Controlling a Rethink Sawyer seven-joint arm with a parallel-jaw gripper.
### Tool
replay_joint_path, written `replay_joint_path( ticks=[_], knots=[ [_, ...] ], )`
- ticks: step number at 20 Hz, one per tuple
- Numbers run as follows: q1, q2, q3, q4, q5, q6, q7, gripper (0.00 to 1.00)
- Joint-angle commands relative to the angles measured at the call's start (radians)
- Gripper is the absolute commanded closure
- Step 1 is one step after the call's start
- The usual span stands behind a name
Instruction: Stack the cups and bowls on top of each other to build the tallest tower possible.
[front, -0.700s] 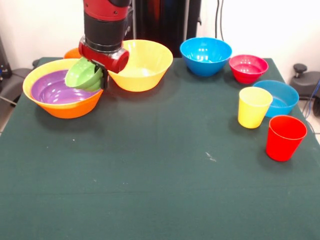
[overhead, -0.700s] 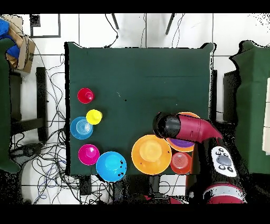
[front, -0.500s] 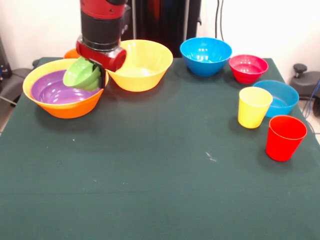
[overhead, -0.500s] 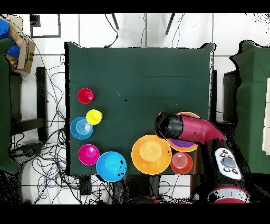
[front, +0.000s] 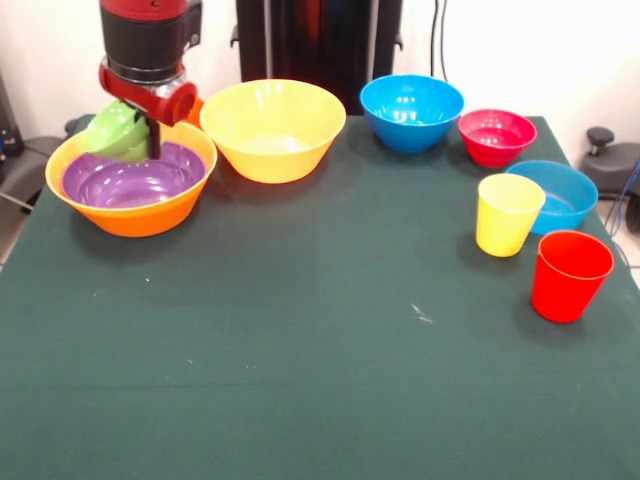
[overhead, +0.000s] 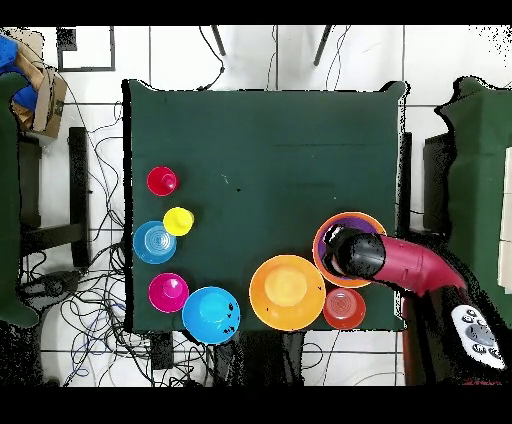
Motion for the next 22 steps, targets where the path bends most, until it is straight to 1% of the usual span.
replay_joint_path(
  ticks=[1,6,9,12,16,18,22],
  knots=[
    [-0.006,0.013,0.118,0.034,-0.105,-0.070,-0.117,1.00],
    [0.004,0.024,0.113,0.017,-0.135,-0.080,-0.089,1.00],
    [0.031,0.038,0.098,-0.005,-0.157,-0.091,-0.068,1.00],
    [0.064,0.060,0.072,-0.032,-0.173,-0.115,-0.024,1.00],
    [0.084,0.072,0.057,-0.044,-0.172,-0.125,0.002,1.00],
    [0.079,0.062,0.065,-0.035,-0.166,-0.117,-0.009,1.00],
    [0.065,0.016,0.086,0.002,-0.141,-0.090,-0.031,1.00]
  ],
)
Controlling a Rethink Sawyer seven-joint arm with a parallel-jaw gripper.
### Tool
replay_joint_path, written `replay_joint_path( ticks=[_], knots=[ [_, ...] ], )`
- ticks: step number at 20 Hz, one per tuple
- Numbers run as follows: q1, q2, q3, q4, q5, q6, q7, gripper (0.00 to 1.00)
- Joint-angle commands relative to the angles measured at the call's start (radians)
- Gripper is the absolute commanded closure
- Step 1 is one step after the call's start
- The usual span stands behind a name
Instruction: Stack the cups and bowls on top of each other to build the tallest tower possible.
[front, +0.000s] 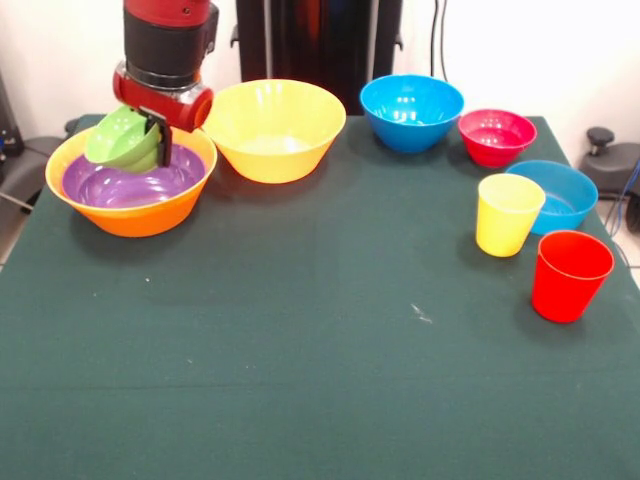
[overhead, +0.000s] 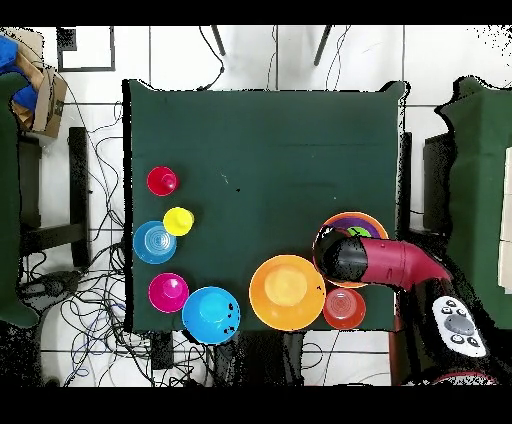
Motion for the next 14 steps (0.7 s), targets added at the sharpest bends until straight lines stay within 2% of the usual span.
replay_joint_path(
  ticks=[1,4,10,14],
  knots=[
    [0.013,-0.001,0.093,0.005,-0.028,-0.014,-0.033,1.00],
    [0.002,-0.022,0.113,0.018,-0.012,-0.004,-0.041,1.00],
    [-0.003,-0.007,0.114,0.010,-0.024,-0.016,-0.044,1.00],
    [-0.020,-0.030,0.124,0.057,-0.008,-0.030,-0.028,1.00]
  ],
)
